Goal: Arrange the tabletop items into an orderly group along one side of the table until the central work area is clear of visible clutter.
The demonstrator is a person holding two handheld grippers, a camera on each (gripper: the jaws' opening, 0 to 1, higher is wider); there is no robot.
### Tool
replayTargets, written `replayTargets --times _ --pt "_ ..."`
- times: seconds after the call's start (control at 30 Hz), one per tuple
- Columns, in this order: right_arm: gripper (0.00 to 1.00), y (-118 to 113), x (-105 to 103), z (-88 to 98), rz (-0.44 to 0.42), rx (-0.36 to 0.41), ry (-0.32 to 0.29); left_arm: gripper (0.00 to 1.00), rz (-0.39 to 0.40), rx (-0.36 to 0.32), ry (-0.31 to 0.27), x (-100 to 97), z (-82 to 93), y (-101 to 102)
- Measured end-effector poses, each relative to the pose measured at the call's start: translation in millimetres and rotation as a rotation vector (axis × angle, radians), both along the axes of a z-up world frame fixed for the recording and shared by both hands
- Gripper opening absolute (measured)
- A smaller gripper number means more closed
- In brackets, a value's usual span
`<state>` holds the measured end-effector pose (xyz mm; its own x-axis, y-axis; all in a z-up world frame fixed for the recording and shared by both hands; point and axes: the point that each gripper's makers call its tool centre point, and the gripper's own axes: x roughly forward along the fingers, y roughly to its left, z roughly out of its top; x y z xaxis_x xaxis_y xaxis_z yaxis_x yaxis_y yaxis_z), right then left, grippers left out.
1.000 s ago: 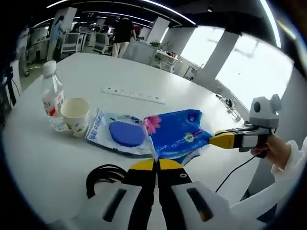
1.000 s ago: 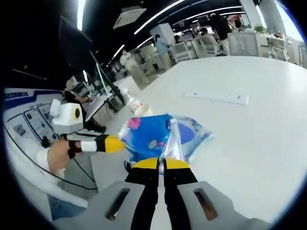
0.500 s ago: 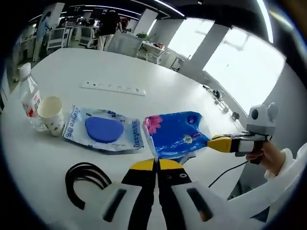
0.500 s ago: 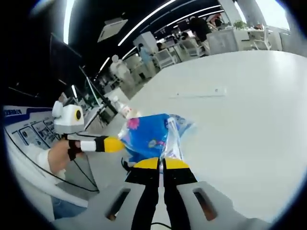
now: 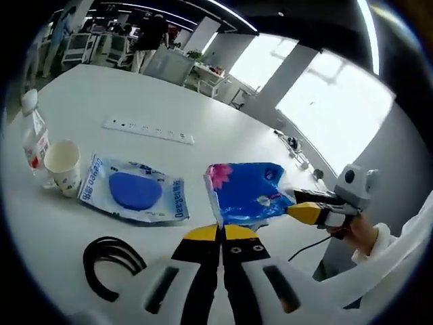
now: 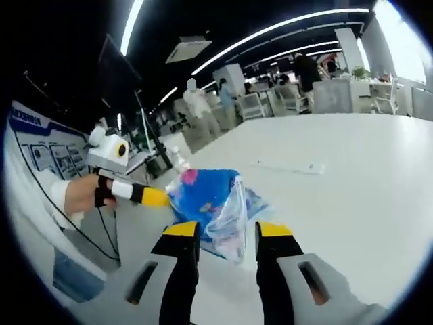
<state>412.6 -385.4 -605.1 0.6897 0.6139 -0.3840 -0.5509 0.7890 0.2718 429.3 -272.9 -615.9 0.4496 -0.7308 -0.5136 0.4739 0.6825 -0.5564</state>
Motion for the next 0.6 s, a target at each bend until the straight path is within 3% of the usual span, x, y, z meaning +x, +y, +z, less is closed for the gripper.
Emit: replayTargets --times 0.13,0.33,0.53,0.6 --pt "0.39 5.1 -9.7 7.9 0.041 0.009 -0.053 0.00 0.013 -0.015 0.024 0.6 1.2 -0.6" --pt "0.40 5.4 -19.6 10.2 0.087 -0.108 -0.163 0.00 0.014 -0.029 0.055 -0.6 -0.3 -5.5" --pt "0.27 -3.7 -0.6 3.7 0.040 -0.122 -0.144 0.00 -0.022 -0.040 0.052 -6.1 2.0 -14.3" --pt "0.12 -5.4 1.9 2.5 0.036 -0.128 -0.135 0.00 -0.025 -0.040 0.054 -7.3 2.4 -14.5"
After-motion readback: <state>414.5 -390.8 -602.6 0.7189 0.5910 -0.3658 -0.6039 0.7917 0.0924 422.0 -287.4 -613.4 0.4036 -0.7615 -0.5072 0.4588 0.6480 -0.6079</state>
